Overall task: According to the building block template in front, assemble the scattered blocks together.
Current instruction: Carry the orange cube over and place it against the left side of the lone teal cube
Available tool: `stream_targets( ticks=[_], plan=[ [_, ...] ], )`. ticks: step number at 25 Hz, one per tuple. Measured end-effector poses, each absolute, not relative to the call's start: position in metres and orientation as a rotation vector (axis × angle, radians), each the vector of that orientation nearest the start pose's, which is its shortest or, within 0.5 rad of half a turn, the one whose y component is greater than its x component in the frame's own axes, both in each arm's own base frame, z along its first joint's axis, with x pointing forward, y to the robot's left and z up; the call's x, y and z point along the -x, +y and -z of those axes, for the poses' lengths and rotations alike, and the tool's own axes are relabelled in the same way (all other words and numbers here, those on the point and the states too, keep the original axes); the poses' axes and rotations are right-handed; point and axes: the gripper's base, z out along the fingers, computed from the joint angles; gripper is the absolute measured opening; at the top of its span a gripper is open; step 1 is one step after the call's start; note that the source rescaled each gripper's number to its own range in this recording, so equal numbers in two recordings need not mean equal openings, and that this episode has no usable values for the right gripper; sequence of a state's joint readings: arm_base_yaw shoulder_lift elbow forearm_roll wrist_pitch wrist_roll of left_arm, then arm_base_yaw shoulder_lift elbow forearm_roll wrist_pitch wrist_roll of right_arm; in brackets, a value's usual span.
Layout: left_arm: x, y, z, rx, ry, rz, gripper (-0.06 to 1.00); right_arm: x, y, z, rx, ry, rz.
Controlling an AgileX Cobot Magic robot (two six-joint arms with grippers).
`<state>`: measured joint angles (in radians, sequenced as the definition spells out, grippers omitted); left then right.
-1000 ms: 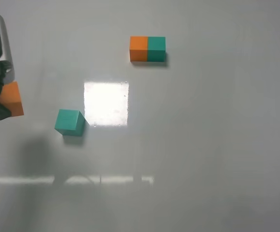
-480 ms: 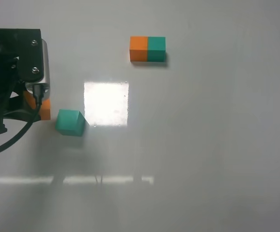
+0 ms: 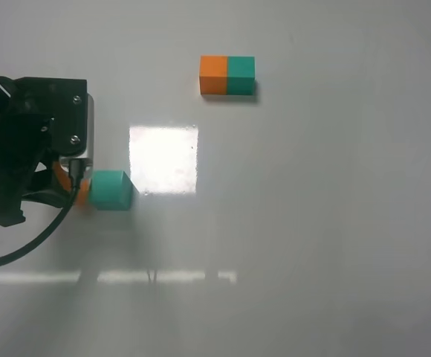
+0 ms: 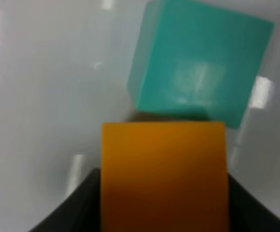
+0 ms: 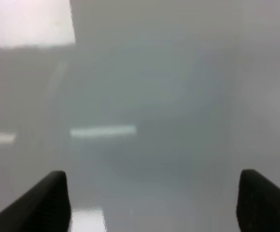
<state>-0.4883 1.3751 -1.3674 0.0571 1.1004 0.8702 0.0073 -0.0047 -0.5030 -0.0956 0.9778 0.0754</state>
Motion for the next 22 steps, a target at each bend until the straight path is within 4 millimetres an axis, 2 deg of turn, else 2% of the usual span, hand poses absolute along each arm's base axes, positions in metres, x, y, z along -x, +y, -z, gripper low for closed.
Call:
stream_targets(
  ticks=[13,16,18,22],
  plan=[
    [-0.254,-0.133,-0.36,-1.655,2.008,-0.175,0.01,0.003,-0.007,-0.285,-0.067,1.95,0.058],
    [-0.254,-0.133,-0.36,-1.635,2.017,-0.163,0.04,0.003,-0.007,-0.285,-0.067,1.95,0.058],
    [-0.254,-0.134,-0.36,-1.617,2.031,-0.151,0.15,0.003,-0.007,-0.285,-0.067,1.95,0.058],
    [-0.254,-0.134,-0.36,-1.598,2.04,-0.141,0.58,0.003,-0.007,-0.285,-0.067,1.95,0.058]
  ],
)
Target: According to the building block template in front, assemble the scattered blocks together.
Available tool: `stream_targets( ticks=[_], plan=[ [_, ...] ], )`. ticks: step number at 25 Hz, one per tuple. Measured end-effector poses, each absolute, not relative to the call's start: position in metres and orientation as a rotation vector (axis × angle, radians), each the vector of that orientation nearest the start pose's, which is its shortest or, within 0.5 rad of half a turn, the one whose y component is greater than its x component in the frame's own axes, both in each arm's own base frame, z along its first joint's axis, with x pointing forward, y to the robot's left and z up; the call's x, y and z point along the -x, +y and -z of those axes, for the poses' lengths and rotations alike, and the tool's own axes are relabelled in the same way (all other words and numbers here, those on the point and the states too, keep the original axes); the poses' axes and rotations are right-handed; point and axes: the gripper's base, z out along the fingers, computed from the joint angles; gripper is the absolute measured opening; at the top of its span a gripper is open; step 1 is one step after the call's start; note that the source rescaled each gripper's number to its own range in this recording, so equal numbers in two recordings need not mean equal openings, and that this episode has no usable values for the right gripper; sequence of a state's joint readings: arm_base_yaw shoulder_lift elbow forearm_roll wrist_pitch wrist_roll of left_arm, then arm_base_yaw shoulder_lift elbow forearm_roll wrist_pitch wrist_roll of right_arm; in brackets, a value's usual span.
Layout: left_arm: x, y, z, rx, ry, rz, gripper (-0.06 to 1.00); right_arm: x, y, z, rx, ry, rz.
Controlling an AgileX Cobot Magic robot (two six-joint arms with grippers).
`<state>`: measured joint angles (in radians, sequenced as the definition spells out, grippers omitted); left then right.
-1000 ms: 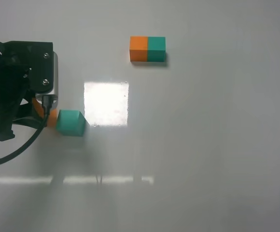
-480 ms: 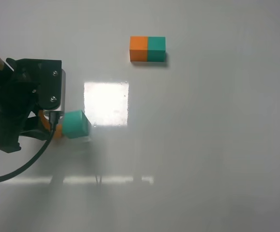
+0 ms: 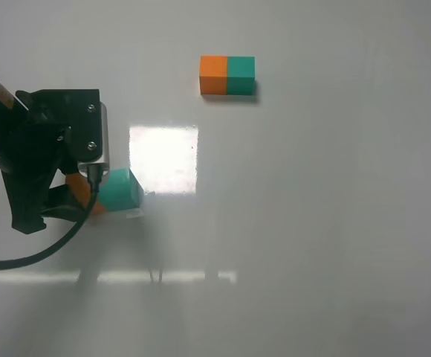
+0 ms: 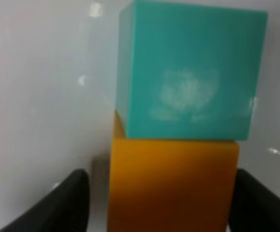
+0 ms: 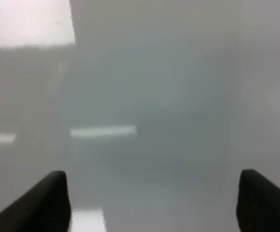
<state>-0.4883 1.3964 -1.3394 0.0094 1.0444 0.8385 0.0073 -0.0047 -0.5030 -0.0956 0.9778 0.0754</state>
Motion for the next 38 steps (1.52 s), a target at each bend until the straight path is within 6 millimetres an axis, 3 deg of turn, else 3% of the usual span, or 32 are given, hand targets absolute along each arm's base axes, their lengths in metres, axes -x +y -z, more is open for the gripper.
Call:
stream_targets(
  ticks=[2,5,15,23,29,32,36,38],
  plan=[
    [-0.254,-0.134,-0.36,-1.596,2.04,-0.137,0.71,0.003,-0.007,-0.285,-0.067,1.95,0.058],
    [-0.253,-0.138,-0.361,-1.595,2.022,-0.127,0.78,0.003,-0.007,-0.285,-0.067,1.95,0.058],
    [-0.253,-0.16,-0.356,-1.625,1.941,-0.085,0.8,0.003,-0.007,-0.285,-0.067,1.95,0.058],
    [-0.258,-0.163,-0.35,-1.649,1.946,-0.085,0.79,0.003,-0.007,-0.285,-0.067,1.95,0.058],
    [-0.259,-0.164,-0.35,-1.642,1.931,-0.091,0.58,0.003,-0.007,-0.285,-0.066,1.95,0.058],
    [-0.26,-0.164,-0.35,-1.643,1.927,-0.099,0.41,0.003,-0.007,-0.285,-0.066,1.95,0.058],
    [-0.26,-0.164,-0.35,-1.663,1.912,-0.109,0.09,0.003,-0.007,-0.285,-0.066,1.95,0.058],
    [-0.26,-0.164,-0.35,-1.667,1.909,-0.113,0.02,0.003,-0.007,-0.285,-0.066,1.95,0.058]
  ],
)
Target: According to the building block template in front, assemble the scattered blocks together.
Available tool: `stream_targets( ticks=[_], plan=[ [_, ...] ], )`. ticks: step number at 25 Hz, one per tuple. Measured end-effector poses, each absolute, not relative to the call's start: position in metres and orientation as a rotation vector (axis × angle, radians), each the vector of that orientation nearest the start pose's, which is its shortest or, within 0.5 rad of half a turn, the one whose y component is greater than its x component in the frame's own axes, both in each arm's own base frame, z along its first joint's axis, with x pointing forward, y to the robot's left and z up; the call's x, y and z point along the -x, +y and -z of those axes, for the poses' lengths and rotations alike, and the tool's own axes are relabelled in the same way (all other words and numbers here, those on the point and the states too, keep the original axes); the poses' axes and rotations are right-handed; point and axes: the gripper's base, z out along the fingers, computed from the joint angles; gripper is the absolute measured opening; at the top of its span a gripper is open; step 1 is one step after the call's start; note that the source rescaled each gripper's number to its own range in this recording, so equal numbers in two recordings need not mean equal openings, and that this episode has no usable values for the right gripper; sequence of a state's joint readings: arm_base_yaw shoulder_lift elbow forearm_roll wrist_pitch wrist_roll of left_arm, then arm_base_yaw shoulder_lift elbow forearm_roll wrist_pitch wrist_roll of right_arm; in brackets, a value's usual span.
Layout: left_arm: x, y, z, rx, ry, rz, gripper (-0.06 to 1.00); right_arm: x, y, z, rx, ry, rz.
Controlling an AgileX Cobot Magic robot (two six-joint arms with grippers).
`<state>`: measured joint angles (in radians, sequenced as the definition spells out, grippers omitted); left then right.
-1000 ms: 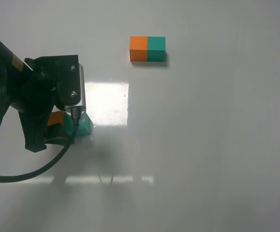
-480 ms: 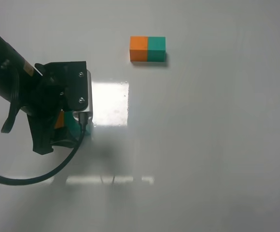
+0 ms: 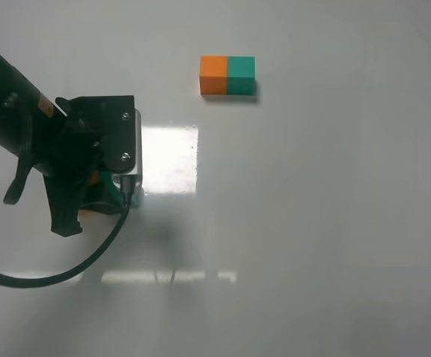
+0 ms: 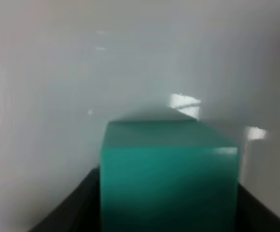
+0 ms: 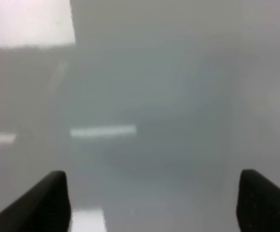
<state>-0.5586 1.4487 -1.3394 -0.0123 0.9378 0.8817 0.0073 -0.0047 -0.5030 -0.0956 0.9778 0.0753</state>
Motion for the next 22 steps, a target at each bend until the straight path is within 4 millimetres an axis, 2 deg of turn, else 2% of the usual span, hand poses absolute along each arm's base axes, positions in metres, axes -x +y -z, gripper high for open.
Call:
stream_targets(
  ticks=[11,22],
  plan=[
    [-0.257,-0.168,-0.35,-1.697,1.882,-0.13,0.02,0.003,-0.007,-0.285,-0.066,1.95,0.058],
    [-0.251,-0.208,-0.378,-1.781,1.649,-0.237,0.02,0.003,-0.007,-0.285,-0.066,1.95,0.058]
  ],
)
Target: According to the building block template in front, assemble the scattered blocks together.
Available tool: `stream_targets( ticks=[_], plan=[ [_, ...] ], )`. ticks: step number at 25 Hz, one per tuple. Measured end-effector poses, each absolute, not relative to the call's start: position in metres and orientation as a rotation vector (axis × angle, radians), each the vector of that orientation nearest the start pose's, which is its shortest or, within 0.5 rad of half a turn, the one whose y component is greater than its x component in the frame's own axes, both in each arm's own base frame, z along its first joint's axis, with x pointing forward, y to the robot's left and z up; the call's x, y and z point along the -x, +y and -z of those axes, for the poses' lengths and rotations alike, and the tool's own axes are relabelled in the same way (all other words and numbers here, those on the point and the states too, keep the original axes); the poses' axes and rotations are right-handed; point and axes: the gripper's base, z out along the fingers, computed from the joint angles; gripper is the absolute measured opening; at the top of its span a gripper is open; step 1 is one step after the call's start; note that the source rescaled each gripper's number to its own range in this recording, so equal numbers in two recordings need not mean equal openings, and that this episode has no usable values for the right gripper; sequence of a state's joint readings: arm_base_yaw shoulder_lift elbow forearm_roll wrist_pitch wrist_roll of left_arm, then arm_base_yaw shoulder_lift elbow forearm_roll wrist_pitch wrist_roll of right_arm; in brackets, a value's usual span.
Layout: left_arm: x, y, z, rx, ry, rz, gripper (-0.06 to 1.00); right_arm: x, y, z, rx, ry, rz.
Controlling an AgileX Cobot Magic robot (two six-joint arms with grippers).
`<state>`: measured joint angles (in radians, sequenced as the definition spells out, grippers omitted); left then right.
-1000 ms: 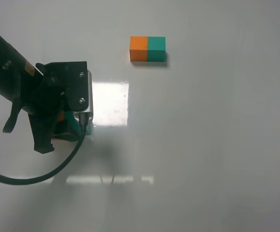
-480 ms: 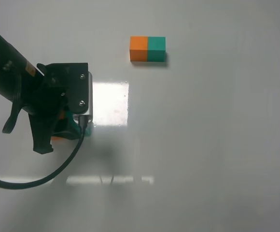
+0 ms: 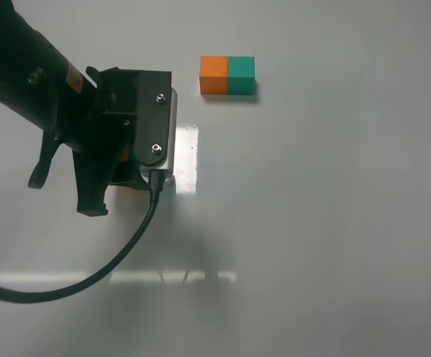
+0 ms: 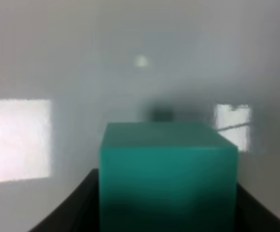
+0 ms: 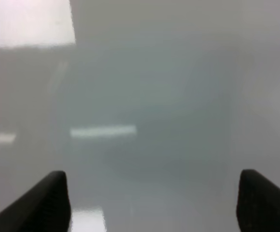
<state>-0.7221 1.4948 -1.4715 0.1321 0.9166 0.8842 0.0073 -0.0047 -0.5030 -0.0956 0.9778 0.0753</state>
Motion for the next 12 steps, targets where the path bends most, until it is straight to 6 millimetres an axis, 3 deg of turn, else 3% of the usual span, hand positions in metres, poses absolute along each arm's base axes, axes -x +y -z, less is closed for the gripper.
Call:
stream_targets(
  ticks=[6,12],
  plan=[
    [-0.264,-0.255,-0.374,-1.825,1.568,-0.215,0.02,0.003,-0.007,-0.285,-0.066,1.95,0.058],
    [-0.28,-0.288,-0.369,-1.821,1.531,-0.206,0.02,0.003,-0.007,-0.285,-0.066,1.95,0.058]
  ],
)
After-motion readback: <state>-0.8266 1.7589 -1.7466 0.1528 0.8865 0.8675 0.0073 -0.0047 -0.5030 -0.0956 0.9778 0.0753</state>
